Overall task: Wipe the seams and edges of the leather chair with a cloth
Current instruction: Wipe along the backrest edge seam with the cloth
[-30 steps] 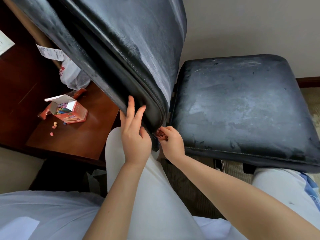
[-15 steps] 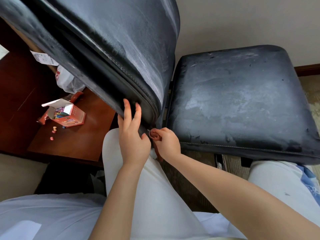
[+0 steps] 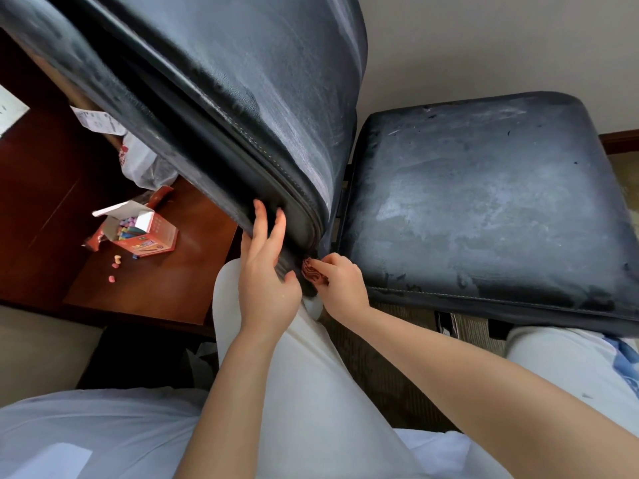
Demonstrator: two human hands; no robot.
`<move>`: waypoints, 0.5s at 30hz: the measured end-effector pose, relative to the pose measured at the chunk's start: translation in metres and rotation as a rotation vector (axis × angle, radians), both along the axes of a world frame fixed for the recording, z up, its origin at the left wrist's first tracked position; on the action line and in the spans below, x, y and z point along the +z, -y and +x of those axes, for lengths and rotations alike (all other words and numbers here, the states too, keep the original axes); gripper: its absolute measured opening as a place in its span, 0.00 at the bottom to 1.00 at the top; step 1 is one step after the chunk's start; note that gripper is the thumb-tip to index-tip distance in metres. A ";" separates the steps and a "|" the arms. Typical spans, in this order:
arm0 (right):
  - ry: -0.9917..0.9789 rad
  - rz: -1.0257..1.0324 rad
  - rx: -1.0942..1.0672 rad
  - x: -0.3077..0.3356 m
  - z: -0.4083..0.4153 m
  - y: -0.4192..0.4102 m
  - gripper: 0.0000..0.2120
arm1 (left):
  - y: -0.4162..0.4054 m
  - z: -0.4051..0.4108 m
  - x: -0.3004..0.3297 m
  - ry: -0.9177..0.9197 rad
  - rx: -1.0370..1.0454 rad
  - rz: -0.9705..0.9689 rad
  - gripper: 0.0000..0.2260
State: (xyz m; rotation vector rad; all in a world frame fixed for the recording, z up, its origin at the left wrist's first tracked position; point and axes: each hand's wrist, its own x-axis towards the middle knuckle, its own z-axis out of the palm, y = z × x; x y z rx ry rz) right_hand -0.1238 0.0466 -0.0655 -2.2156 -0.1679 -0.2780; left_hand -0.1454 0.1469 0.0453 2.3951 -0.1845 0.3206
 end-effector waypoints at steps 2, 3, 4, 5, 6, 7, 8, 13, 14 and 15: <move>0.059 0.041 0.011 0.002 0.000 -0.003 0.14 | 0.001 -0.001 0.000 0.004 0.011 0.024 0.41; 0.082 0.044 0.017 0.003 -0.001 -0.004 0.14 | 0.003 -0.002 0.001 0.007 0.028 0.046 0.41; 0.099 0.033 0.021 0.002 -0.001 -0.004 0.14 | 0.005 -0.003 0.002 0.008 0.047 0.068 0.41; 0.096 0.015 0.031 0.001 -0.001 -0.004 0.15 | 0.007 -0.004 0.003 0.005 0.060 0.080 0.41; 0.085 -0.008 0.038 0.000 -0.001 -0.002 0.16 | 0.008 -0.005 0.003 -0.004 0.065 0.085 0.41; 0.072 -0.033 0.044 -0.002 0.001 0.001 0.16 | 0.008 -0.005 0.003 -0.015 0.067 0.083 0.41; 0.069 -0.055 0.048 -0.002 0.003 0.003 0.17 | 0.007 -0.005 0.003 -0.021 0.065 0.081 0.41; 0.165 -0.032 0.065 0.007 -0.002 0.000 0.16 | 0.011 -0.006 0.003 -0.009 0.039 0.019 0.40; 0.155 -0.049 0.079 0.006 -0.002 0.000 0.17 | 0.012 -0.006 0.004 -0.013 0.038 -0.012 0.40; 0.130 -0.077 0.085 0.001 -0.001 0.001 0.18 | 0.013 -0.006 0.004 -0.024 0.035 -0.046 0.40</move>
